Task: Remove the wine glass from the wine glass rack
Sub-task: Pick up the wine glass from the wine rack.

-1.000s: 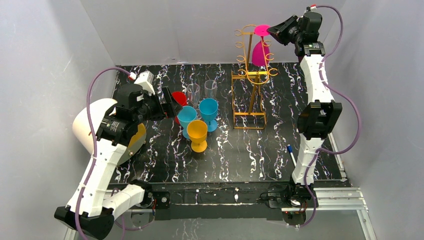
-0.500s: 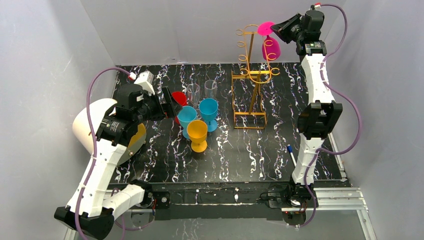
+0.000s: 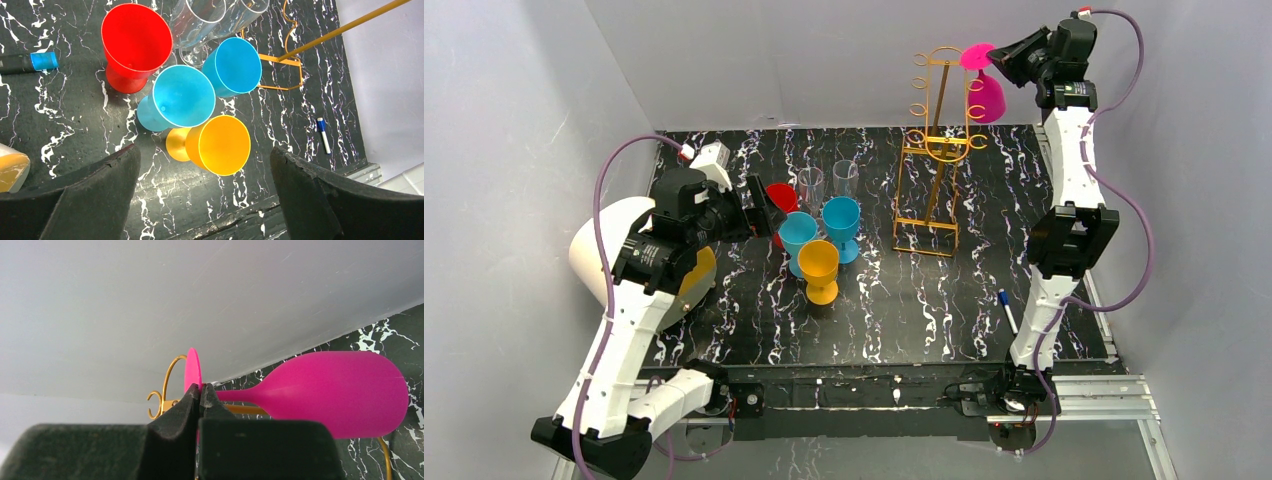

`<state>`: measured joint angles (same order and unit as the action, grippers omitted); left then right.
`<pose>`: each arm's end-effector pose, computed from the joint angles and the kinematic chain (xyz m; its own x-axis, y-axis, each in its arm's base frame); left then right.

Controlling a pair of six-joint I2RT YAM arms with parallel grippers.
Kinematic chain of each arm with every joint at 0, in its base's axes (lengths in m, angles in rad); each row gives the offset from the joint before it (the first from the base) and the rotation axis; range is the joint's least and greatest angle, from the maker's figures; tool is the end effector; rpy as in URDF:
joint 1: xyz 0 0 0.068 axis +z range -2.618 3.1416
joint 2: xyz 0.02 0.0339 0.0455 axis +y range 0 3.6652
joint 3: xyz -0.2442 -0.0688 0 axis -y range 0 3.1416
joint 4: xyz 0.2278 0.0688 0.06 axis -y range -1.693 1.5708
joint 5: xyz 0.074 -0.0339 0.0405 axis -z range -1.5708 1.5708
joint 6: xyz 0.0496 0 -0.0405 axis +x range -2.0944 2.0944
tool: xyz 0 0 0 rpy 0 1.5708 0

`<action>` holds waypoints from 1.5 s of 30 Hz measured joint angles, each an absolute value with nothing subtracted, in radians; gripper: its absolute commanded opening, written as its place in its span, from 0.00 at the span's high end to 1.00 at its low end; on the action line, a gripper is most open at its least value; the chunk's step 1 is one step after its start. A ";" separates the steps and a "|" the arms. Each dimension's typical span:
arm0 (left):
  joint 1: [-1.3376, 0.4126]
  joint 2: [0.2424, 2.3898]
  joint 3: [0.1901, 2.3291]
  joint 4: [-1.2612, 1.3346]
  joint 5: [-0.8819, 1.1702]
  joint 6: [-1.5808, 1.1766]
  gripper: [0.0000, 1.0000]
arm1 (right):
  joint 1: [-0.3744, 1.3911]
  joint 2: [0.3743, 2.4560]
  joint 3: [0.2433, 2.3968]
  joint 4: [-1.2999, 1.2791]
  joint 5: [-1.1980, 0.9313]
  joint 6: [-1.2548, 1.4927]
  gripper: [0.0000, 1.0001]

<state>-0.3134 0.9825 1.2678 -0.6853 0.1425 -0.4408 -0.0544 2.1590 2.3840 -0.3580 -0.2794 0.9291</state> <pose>0.1877 -0.0682 0.3904 -0.5183 -0.2760 -0.8094 0.2305 0.8664 -0.4430 0.4848 -0.0127 0.4098 -0.2560 0.7851 -0.5640 -0.0260 0.5776 0.8159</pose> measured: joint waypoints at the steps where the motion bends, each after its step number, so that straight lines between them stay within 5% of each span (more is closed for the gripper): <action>1: -0.313 0.983 1.269 -0.686 0.142 -0.439 0.02 | -0.056 2.159 2.384 -0.358 -0.279 0.929 0.99; 45: -0.313 0.989 1.307 -0.695 0.150 -0.438 0.02 | -0.065 2.122 2.361 -0.319 -0.237 1.018 0.99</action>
<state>-0.3134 0.9894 1.3067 -0.6952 0.1501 -0.4381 -0.0650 2.1216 2.3608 -0.3191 -0.2375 1.0183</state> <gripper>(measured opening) 0.983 0.062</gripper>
